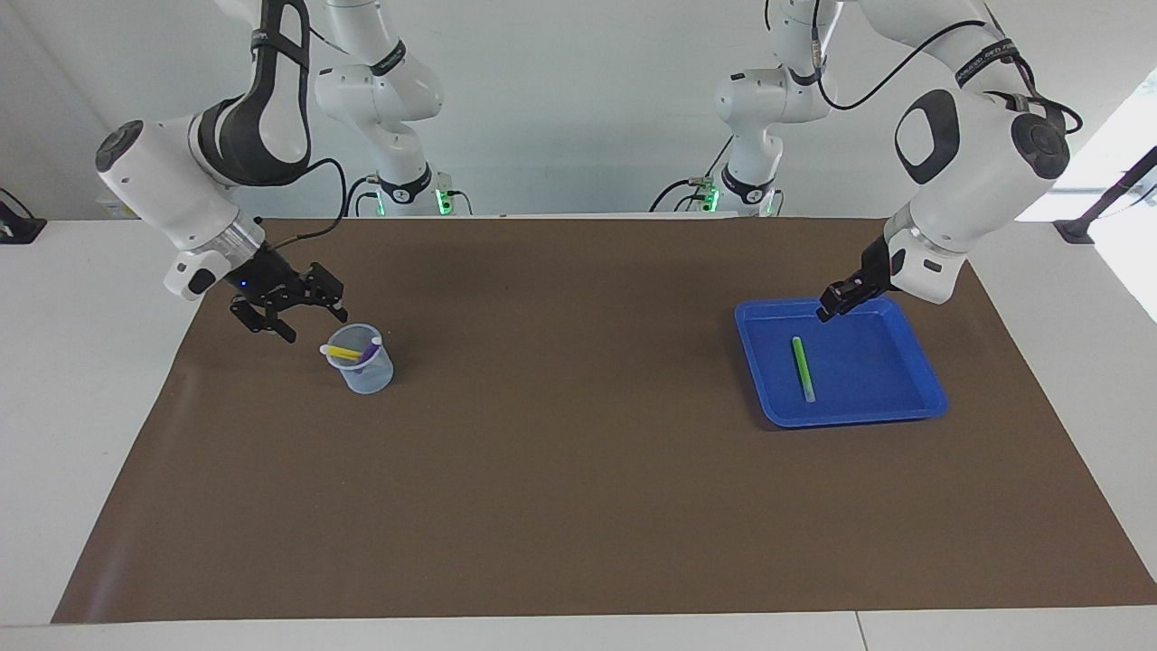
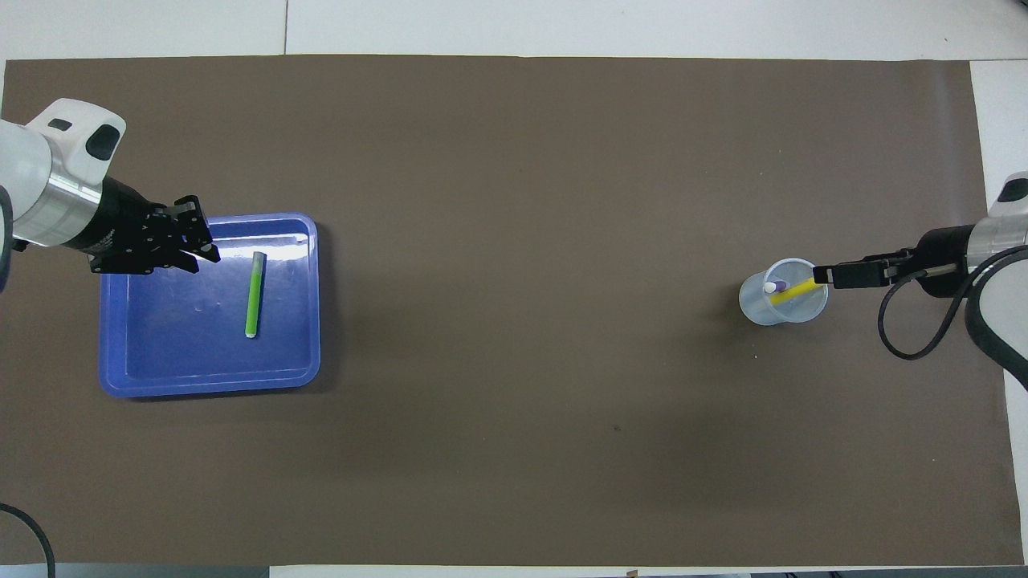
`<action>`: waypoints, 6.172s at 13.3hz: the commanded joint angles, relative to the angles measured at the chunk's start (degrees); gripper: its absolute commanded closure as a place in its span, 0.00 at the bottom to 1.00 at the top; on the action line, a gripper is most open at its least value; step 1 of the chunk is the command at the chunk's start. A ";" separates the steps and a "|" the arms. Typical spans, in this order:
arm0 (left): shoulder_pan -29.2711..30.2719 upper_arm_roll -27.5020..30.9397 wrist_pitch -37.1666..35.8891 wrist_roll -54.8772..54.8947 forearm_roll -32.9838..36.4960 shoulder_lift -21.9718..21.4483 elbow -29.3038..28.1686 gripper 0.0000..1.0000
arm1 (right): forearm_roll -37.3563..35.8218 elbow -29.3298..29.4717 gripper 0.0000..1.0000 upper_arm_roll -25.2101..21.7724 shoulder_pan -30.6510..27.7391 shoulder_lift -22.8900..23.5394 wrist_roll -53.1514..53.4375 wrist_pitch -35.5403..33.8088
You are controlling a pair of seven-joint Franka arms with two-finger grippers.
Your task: Right arm passes pens to left for tray arrangement
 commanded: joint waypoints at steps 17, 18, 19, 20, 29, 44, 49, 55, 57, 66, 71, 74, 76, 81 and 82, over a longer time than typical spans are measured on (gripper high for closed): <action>0.62 0.43 15.39 -62.67 -3.14 -0.37 -2.02 1.00 | 10.03 -2.05 0.10 -0.99 -1.20 4.19 -10.84 2.84; 0.62 0.43 14.94 -57.32 -3.14 -0.37 -2.02 1.00 | 10.03 -2.14 0.10 -0.99 -1.20 4.19 -10.75 3.54; 0.62 0.43 14.16 -51.17 -3.14 -0.46 -2.02 1.00 | 10.03 -2.14 0.10 -0.99 -1.20 4.19 -10.75 3.54; 0.62 0.43 13.02 -43.63 -3.14 -0.63 -2.02 1.00 | 10.03 -2.14 0.10 -0.99 -1.20 4.28 -10.67 3.37; 0.71 0.87 -0.79 13.56 3.53 -1.86 -1.94 1.00 | 11.79 -0.20 0.10 -1.69 -1.38 5.07 -10.67 -2.43; 0.53 0.78 -0.27 13.75 3.89 -1.95 -2.02 0.00 | 11.70 -0.73 0.45 -1.69 -0.85 4.81 -10.58 -2.52; 0.71 0.78 -0.53 13.32 3.89 -2.04 -2.02 1.00 | 11.52 -0.91 0.46 -1.69 -0.67 4.63 -10.58 -3.22; 1.06 0.69 -0.44 12.79 3.46 -2.04 -1.94 1.00 | 10.91 -0.91 0.49 -1.69 -0.67 4.37 -10.05 -4.54; 0.88 0.60 1.30 -0.04 3.01 -1.87 -1.94 1.00 | 10.47 -0.99 0.49 -1.69 -0.59 4.28 -9.70 -4.98; -0.52 0.51 14.94 -56.03 3.01 -0.63 -2.20 1.00 | 7.48 -2.49 0.56 -1.69 -0.50 3.67 -9.35 -5.07; -0.52 0.43 13.28 -39.84 3.01 -0.90 -2.46 1.00 | 7.04 -1.88 1.00 -1.34 -0.41 3.84 -6.99 -5.16; -0.52 0.43 6.79 -16.21 3.10 -1.60 -2.81 1.00 | 5.03 1.01 1.00 -0.81 -0.32 3.75 -3.04 -7.60; 0.00 0.60 2.74 0.41 3.10 -1.95 -2.73 1.00 | 2.05 4.79 1.00 -0.64 -0.32 3.49 1.18 -10.94; 0.18 0.69 2.54 4.87 3.19 -2.13 -2.81 0.01 | -4.20 13.14 1.00 5.14 0.12 0.15 20.40 -18.94; 0.18 0.60 2.72 4.88 3.10 -2.13 -2.81 0.00 | -4.82 15.07 1.00 7.25 0.12 0.24 25.41 -20.00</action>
